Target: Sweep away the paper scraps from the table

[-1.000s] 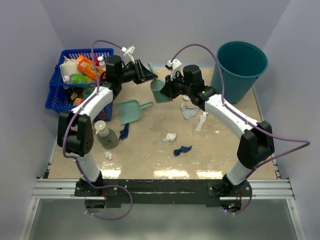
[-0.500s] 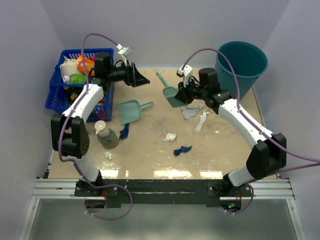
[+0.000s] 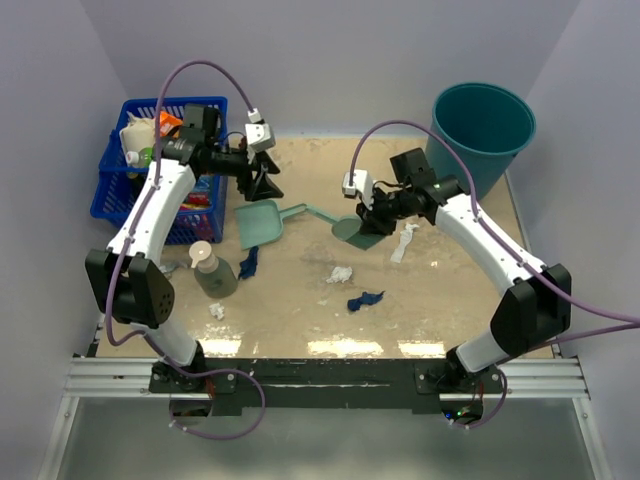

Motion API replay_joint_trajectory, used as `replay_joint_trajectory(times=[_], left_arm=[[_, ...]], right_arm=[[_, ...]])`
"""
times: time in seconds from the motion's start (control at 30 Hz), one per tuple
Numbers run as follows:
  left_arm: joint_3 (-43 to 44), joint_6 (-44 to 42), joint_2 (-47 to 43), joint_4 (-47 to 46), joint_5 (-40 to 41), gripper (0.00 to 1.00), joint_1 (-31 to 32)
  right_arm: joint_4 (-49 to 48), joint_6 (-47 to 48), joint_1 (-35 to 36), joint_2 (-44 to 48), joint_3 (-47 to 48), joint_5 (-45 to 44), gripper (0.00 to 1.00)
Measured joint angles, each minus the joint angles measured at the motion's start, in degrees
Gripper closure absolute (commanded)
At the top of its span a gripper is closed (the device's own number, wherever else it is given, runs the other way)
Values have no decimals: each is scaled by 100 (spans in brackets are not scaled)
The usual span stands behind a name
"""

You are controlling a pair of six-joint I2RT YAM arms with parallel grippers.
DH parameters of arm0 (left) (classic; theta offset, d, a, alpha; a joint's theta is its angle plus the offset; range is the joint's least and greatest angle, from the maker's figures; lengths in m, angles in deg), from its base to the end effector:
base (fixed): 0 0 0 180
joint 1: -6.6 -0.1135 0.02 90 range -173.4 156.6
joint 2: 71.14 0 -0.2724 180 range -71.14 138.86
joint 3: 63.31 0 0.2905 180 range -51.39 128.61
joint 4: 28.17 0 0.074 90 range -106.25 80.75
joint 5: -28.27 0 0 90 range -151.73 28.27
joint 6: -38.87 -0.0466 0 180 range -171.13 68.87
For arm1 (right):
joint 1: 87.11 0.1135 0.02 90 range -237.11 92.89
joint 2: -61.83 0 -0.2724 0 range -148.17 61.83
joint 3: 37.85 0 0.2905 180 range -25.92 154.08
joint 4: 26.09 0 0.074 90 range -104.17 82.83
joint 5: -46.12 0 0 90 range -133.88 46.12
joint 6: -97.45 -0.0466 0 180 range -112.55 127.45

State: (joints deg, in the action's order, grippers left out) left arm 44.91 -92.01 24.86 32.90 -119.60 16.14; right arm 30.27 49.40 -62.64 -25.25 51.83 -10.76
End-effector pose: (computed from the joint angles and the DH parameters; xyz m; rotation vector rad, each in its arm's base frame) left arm 0.3854 -0.1048 0.3715 1.2612 1.6777 -0.8855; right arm 0.3200 0.1736 0.3076 -1.4948 1.8613 0.5802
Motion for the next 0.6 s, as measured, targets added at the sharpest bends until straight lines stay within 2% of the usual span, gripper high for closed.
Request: replay_joint_trajectory(times=[0.23,0.4,0.5,0.6], left_arm=[[503,-525,345,737,-173,42,448],[525,-525,623,907,-254,49,758],[529,-520,680,914,-240,56,817],[616,-476,686,903,-232,58,815]], right_arm=[[-59,-55,0,-94,192,229,100],[-273,-306,0,-120,315,433,100],[-374,-437,0,-120,334,542,100],[-487,-599,0,-120,334,588,100]])
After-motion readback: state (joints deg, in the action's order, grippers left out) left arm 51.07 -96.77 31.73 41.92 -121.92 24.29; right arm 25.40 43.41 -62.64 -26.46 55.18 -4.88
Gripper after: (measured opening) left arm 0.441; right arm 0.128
